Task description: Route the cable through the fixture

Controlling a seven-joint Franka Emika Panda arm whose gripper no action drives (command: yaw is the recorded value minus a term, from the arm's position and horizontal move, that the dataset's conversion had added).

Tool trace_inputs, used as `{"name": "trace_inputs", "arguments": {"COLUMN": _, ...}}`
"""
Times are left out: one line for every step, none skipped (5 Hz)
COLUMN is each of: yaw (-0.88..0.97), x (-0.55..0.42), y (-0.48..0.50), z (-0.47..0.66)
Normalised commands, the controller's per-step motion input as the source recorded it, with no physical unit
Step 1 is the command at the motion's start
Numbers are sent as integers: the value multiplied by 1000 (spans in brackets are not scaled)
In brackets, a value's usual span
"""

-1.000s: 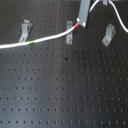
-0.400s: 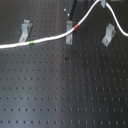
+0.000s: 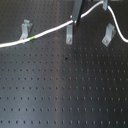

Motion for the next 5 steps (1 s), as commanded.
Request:
{"name": "trace_inputs", "arguments": {"yaw": 66, "x": 125, "y": 101, "z": -2}}
{"name": "trace_inputs", "arguments": {"yaw": 66, "x": 115, "y": 90, "z": 256}}
{"name": "trace_inputs", "arguments": {"yaw": 0, "x": 4, "y": -2, "z": 349}}
{"name": "trace_inputs", "arguments": {"yaw": 0, "x": -16, "y": 29, "z": 328}}
{"name": "trace_inputs", "arguments": {"yaw": 86, "x": -8, "y": 23, "z": 328}}
